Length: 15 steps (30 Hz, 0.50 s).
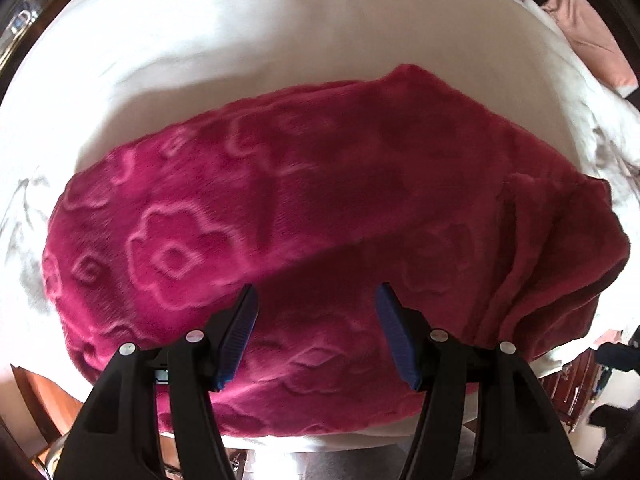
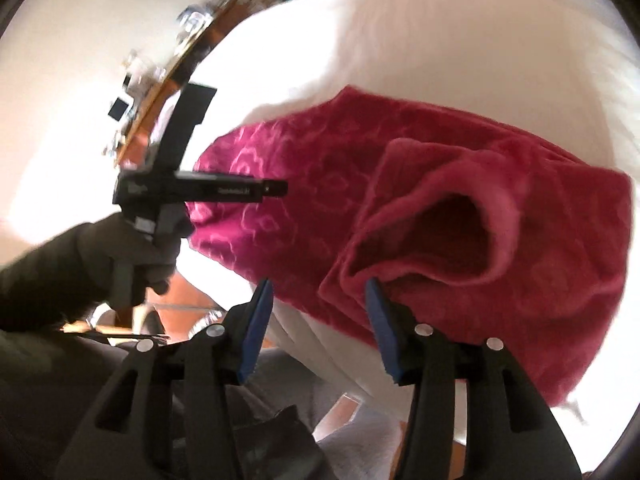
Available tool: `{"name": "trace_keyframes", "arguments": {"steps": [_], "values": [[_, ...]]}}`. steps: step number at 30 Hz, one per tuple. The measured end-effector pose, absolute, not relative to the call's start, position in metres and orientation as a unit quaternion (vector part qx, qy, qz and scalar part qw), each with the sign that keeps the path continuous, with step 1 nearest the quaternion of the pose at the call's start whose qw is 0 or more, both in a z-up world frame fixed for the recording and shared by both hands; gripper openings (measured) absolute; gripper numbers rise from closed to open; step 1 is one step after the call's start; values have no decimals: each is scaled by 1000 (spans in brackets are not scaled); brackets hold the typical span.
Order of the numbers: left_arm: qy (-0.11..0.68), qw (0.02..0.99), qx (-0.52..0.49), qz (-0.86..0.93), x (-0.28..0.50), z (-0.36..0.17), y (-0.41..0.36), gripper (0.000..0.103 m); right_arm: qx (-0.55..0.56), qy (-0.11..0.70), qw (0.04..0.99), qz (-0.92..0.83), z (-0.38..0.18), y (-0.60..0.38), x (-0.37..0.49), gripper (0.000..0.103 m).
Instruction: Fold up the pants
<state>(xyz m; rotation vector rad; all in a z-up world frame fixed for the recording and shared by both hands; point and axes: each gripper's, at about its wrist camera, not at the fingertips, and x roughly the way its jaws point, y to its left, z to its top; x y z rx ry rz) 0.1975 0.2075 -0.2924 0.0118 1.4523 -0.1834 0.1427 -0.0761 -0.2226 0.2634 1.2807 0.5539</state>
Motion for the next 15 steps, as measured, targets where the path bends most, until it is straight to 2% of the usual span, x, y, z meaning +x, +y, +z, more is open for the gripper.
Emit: {"name": "trace_keyframes", "arguments": {"steps": [8, 15], "values": [[657, 745, -3, -118, 207, -286, 182, 61, 206, 587, 774, 114, -232, -162, 144, 50], [655, 745, 3, -130, 208, -281, 161, 61, 220, 593, 768, 96, -253, -155, 168, 50]]}}
